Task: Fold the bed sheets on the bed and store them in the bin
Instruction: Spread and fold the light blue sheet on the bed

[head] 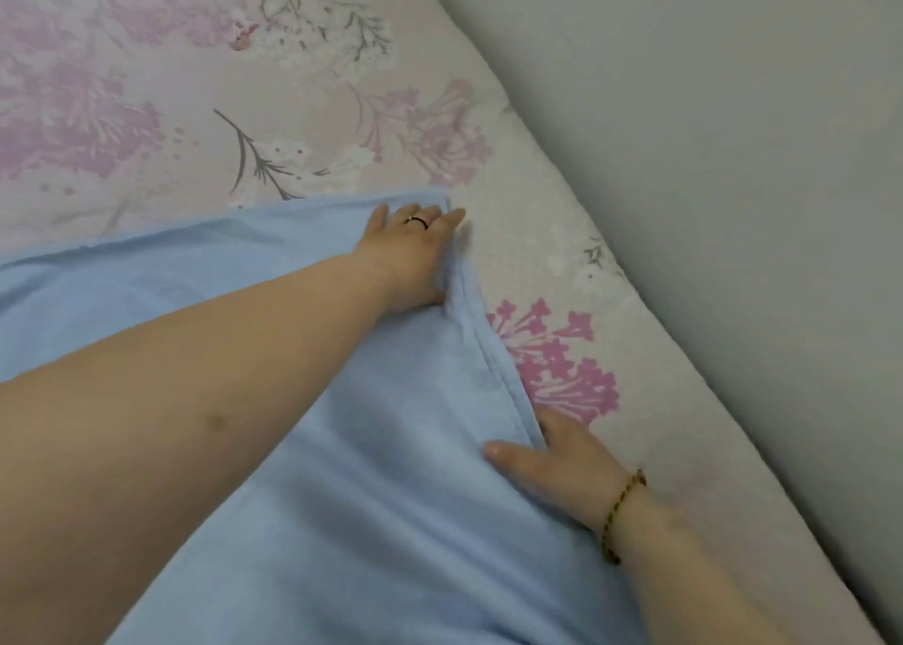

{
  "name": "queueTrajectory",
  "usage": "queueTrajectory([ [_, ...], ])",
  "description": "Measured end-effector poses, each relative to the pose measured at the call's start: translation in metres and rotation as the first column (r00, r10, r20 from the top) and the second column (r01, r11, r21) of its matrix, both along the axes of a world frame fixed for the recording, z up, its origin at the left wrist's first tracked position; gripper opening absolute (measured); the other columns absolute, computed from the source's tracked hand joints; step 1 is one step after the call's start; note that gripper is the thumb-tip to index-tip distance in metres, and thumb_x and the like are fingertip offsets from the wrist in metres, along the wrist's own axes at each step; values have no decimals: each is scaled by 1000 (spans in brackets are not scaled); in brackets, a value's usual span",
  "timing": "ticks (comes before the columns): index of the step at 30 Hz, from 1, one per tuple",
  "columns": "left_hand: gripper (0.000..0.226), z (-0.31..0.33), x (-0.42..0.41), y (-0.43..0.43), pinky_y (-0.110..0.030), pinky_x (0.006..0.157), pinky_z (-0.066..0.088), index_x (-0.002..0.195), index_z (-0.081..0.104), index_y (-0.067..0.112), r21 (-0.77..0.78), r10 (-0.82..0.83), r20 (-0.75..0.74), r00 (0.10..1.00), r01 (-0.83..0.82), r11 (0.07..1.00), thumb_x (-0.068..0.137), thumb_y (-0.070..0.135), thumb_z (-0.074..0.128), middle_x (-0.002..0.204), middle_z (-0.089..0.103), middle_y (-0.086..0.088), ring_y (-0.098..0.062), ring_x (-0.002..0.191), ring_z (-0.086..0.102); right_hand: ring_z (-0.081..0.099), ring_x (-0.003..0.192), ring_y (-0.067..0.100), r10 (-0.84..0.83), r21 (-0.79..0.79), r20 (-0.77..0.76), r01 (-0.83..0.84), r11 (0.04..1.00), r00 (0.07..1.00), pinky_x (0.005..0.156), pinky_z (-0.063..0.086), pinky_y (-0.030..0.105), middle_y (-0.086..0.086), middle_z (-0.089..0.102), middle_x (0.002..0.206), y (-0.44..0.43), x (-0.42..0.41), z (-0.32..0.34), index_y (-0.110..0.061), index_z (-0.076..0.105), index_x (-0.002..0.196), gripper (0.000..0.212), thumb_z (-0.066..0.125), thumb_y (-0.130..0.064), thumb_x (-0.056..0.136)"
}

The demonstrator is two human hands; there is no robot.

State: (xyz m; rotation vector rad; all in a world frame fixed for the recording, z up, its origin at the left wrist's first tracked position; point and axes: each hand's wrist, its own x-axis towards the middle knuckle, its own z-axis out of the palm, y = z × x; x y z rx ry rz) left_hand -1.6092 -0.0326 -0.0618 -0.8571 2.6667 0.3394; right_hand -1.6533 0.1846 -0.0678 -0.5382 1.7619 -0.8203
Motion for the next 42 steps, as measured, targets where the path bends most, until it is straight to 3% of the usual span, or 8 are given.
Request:
queueTrajectory([
  [5, 76, 7, -10, 28, -45, 115, 1, 148, 6, 31, -155, -139, 127, 982, 158, 975, 89, 22, 54, 157, 6, -1, -22, 145, 5, 60, 95, 11, 17, 156, 60, -26, 987, 998, 83, 48, 16, -12, 61, 96, 90, 16, -4, -30, 57, 93, 15, 67, -24, 82],
  [10, 64, 6, -5, 77, -32, 114, 3, 146, 20, 26, -275, -433, 189, 881, 471, 838, 89, 14, 48, 150, 27, 3, -17, 138, 24, 55, 70, -9, 8, 151, 5, -8, 989, 1000, 62, 42, 1, -17, 61, 85, 139, 27, 5, -30, 58, 91, 14, 62, -18, 85],
  [16, 31, 17, 7, 73, -28, 95, 30, 122, 55, 22, -505, -326, 407, 853, 507, 699, 93, 16, 44, 121, 57, 4, -20, 121, 41, 54, 69, -4, -186, 112, -152, 204, 973, 971, 55, 38, -1, -21, 60, 62, 192, 41, 5, -37, 53, 71, 35, 51, -9, 91],
  [23, 31, 26, -5, 55, -39, 75, 31, 120, 54, 0, -203, 232, -295, 927, -298, 933, 91, 2, 40, 134, 39, -16, -31, 124, 32, 53, 47, -7, -412, -131, -261, 391, 911, 873, 45, 38, 5, -18, 63, 49, 189, 4, 41, -26, 65, 62, 32, 58, -6, 86],
  [31, 27, 20, -72, 71, -39, 78, 33, 115, 53, -2, -190, 55, -487, 871, -168, 967, 93, 8, 41, 133, 43, -14, -27, 124, 37, 55, 61, 17, -362, 72, -468, 444, 893, 806, 51, 41, 16, -6, 66, 52, 205, -66, 36, -39, 60, 44, 49, 64, -8, 82],
  [35, 38, -7, -73, 70, -34, 107, 22, 131, 43, 10, -38, 91, -366, 926, -113, 993, 95, 22, 44, 151, 22, -11, -24, 140, 18, 58, 107, 35, -303, 188, -556, 473, 861, 774, 81, 40, 32, 19, 66, 108, 190, -62, 17, -33, 57, 68, 18, 57, -36, 86],
  [37, 57, -8, -71, 70, -37, 116, 13, 144, 27, 19, 22, 151, -374, 915, -154, 988, 93, 31, 50, 157, 2, -7, -24, 145, 2, 51, 118, 32, -106, 359, -601, 386, 850, 792, 94, 40, 34, 10, 58, 122, 179, -60, 21, -27, 56, 95, 41, 45, -64, 80],
  [42, 84, -8, -75, 66, -40, 116, -1, 149, 2, 22, -75, 325, -485, 812, -409, 909, 88, 48, 52, 157, -10, -6, -22, 145, -8, 57, 109, 39, 37, 112, -951, 232, 966, 306, 91, 48, 45, 21, 54, 127, 135, -53, 39, -8, 40, 132, 54, 56, -26, 84],
])
